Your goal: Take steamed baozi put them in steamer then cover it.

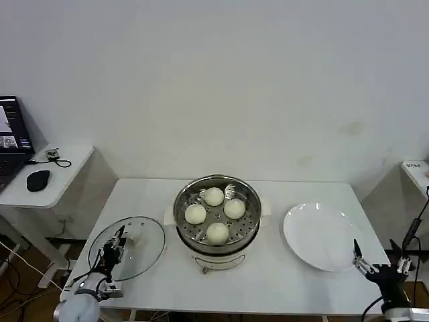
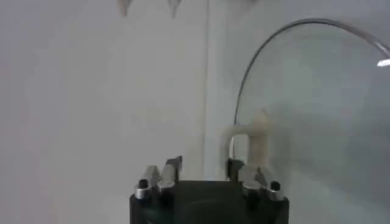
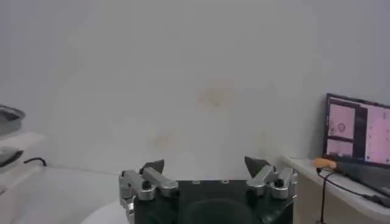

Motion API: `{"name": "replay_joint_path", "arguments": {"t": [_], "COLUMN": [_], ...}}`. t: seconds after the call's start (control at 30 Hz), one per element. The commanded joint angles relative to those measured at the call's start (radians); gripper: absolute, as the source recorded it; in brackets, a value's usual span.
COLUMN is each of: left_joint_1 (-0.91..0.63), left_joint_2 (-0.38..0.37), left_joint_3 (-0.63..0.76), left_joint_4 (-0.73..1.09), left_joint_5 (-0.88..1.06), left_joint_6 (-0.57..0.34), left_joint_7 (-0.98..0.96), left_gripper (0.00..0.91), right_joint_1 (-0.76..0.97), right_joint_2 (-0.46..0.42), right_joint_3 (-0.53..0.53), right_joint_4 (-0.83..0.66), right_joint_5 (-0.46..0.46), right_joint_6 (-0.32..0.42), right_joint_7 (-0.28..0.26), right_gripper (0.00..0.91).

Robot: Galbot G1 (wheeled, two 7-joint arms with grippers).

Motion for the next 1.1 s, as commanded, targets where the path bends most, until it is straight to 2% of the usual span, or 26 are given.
{"name": "replay_joint_path", "arguments": {"t": [0.03,0.23,0.6,0.9,1.1], "left_joint_1": [-0.013,0.025,0.144,0.192,0.129], "left_joint_2": [-0.001,-0.008,-0.025,0.01,0.034], "left_joint_3": [-0.007,-0.038,-0.146,-0.17,-0.073], "left_joint_4": [0.012,-0.043,-0.314,-0.559,-0.646], "left_joint_5": [0.008,0.021,0.01,-0.029,0.002], "left_joint_6": [-0.023,-0.016,0.134,0.217,0.307], "left_joint_7": [-0.013,-0.067,-0.123,0.063,0.143], "left_gripper": [0.0,0.0,0.0,0.0,0.0], "right_joint_1": [-0.003,-0.006,-0.018,-0.01,-0.003], "right_joint_2": [0.002,0.004,-0.007,-0.02,-0.038], "right_joint_3": [0.0,-0.005,-0.021,-0.035,-0.033], "right_joint_4": [0.005,0.013,0.01,0.006,-0.01], "right_joint_5": [-0.001,-0.005,-0.024,-0.039,-0.062], "right_joint_6": [0.001,0.001,0.008,0.007,0.014], "right_joint_7": [0.0,0.0,-0.012,-0.02,-0.022], "right_gripper": [0.907,0.907,0.907,0.907,0.907]}}
